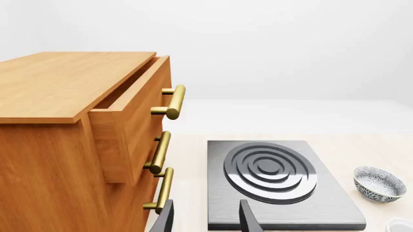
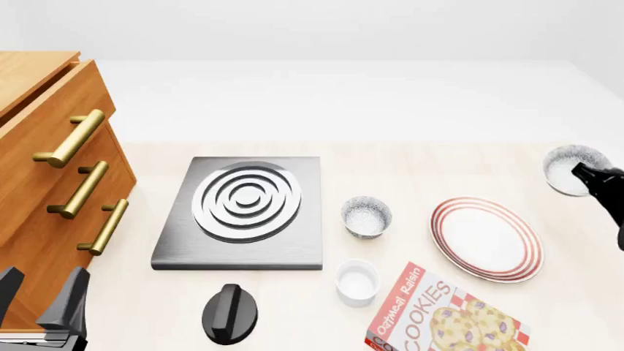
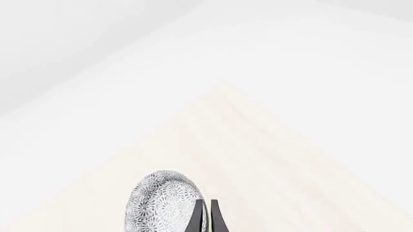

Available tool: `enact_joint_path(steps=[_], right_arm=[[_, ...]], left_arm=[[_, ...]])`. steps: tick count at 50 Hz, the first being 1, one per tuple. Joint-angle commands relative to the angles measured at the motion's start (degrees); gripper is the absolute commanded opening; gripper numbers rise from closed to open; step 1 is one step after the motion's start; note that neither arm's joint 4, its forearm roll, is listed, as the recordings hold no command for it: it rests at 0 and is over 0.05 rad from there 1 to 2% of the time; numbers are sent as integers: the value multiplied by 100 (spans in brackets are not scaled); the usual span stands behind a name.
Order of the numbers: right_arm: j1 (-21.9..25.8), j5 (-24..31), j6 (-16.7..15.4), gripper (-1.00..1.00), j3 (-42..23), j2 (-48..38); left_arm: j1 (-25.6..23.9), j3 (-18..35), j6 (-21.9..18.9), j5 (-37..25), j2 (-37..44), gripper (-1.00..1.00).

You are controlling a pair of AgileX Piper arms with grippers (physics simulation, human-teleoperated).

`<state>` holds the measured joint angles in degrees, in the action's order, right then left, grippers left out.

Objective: Pick the akita bowl next to the plate and place it on the plate.

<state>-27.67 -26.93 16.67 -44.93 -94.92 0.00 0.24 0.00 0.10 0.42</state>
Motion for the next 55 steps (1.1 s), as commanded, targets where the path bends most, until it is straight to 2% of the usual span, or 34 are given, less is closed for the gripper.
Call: enact_joint_path(steps=[1, 55], right_arm=[[111, 152, 66, -100, 147, 474], [686, 687, 57, -100, 762, 1900]], left_arm=[[0, 0, 0, 0, 0, 100], [0, 0, 0, 0, 0, 100]])
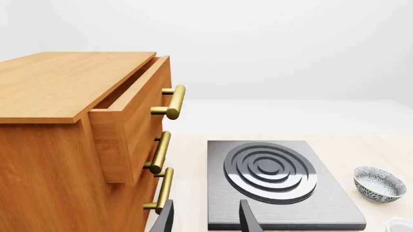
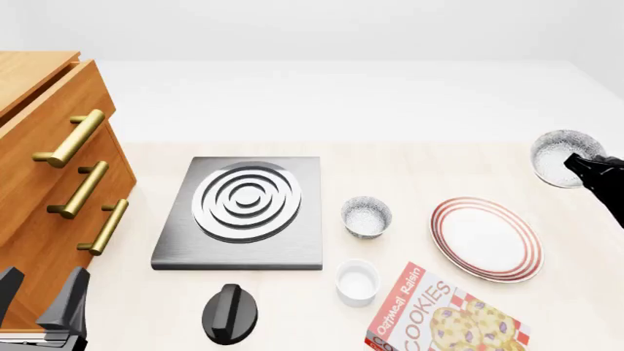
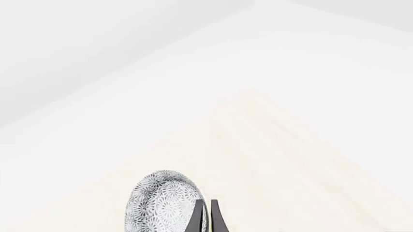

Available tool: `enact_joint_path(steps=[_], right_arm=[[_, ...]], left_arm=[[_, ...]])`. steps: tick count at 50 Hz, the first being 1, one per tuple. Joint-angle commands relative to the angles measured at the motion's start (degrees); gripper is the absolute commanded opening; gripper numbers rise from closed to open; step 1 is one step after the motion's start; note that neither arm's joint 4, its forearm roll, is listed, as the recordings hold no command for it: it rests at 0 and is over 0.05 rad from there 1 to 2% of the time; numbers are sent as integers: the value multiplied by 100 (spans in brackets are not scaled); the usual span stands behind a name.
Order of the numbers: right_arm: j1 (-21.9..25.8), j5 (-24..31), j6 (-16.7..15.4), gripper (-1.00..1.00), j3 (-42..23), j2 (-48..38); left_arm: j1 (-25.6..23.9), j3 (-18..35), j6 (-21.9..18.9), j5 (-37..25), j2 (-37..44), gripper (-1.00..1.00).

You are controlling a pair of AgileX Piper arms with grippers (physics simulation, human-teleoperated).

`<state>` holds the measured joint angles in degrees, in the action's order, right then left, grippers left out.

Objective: Pick the akita bowl next to the plate and place it on the plate.

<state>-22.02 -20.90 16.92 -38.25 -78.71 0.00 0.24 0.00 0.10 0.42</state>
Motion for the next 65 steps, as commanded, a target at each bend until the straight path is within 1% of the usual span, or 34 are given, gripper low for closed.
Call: enact_joint_path(steps=[1, 30, 65], right_arm=[[127, 87, 33, -100, 105, 294], [477, 229, 61, -100, 421, 734], [783, 161, 47, -100, 869, 920]], left_arm=[[0, 0, 0, 0, 0, 100], [0, 0, 0, 0, 0, 100], [0, 0, 0, 0, 0, 100]])
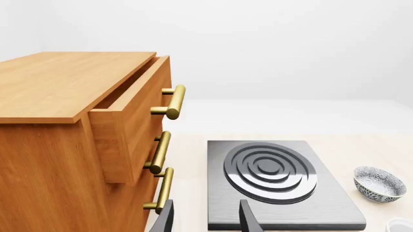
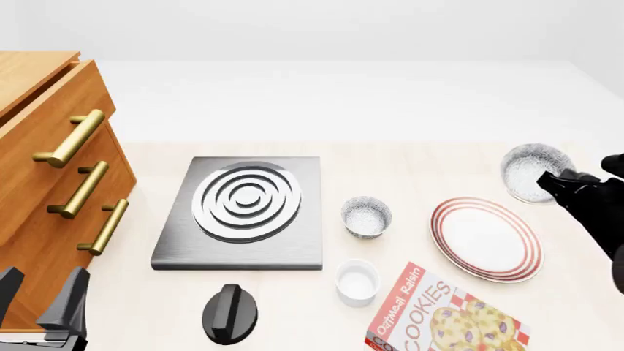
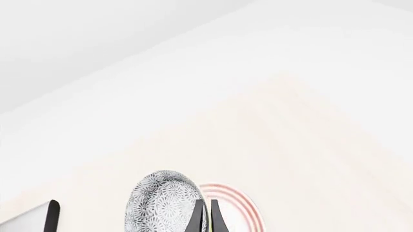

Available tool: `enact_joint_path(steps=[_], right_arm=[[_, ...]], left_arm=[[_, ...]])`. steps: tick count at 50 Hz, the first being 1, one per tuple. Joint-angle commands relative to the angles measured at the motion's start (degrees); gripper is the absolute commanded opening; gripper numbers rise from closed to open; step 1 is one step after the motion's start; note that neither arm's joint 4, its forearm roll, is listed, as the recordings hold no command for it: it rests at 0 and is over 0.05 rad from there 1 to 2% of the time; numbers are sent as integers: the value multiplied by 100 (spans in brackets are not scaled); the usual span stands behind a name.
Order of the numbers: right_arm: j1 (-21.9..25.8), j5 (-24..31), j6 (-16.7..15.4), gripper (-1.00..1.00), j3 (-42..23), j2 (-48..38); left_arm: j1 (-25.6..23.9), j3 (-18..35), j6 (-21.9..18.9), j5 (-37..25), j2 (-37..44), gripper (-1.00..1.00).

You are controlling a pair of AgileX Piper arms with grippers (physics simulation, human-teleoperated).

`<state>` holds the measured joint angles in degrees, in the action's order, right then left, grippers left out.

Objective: Pick the akita bowl next to the plate and place it on the plate.

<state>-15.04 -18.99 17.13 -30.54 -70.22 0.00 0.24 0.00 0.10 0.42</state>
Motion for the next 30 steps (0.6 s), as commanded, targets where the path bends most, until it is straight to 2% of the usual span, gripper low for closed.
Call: enact_joint_path(steps=[1, 30], right_arm=[[100, -37, 23, -100, 118, 77], [225, -322, -22, -100, 370, -155]], left_arm=[[0, 0, 0, 0, 0, 100], [0, 0, 0, 0, 0, 100]])
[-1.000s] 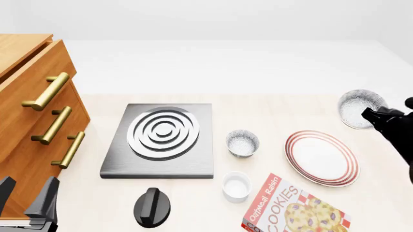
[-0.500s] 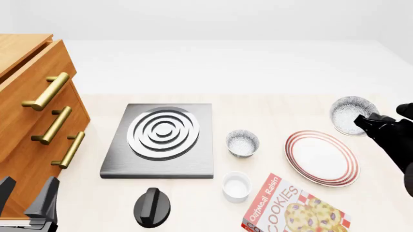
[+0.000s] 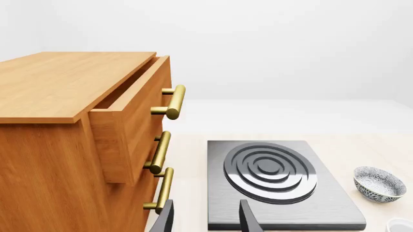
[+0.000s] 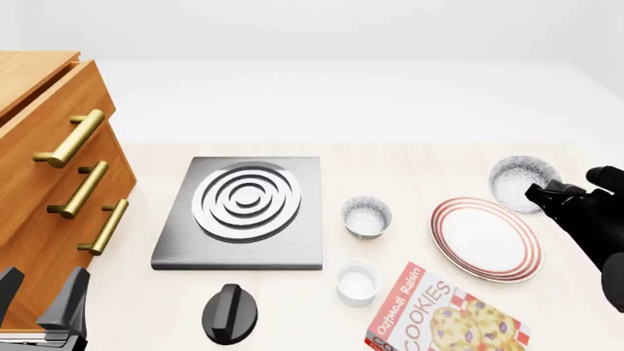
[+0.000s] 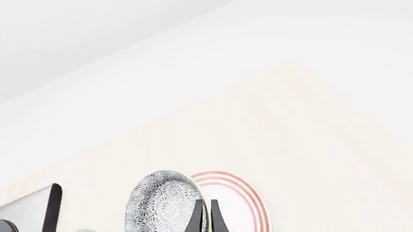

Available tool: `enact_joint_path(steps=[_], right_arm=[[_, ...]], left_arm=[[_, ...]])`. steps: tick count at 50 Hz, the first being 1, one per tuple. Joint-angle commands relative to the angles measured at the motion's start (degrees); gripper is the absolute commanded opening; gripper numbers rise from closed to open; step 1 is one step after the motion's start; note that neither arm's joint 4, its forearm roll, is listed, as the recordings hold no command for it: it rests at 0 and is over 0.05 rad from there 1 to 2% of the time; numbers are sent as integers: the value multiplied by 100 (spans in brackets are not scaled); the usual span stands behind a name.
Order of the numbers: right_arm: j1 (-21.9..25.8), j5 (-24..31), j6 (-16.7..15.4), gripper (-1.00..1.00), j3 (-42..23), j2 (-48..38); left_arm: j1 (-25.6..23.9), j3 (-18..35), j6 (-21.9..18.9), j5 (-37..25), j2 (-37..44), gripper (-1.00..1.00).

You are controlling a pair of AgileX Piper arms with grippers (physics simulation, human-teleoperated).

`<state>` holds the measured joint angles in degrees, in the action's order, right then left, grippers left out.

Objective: Pick the akita bowl next to the plate and place it on the plate.

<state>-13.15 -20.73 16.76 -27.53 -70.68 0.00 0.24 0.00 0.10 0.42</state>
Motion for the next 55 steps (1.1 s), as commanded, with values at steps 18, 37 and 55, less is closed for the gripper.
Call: enact_joint_path(steps=[18, 37, 55], right_arm=[[103, -387, -1, -100, 199, -361], [166, -713, -75, -100, 270, -802], [200, -867, -142, -100, 299, -1034]], left_arm=[[0, 0, 0, 0, 0, 100], [0, 0, 0, 0, 0, 100], [0, 0, 0, 0, 0, 100]])
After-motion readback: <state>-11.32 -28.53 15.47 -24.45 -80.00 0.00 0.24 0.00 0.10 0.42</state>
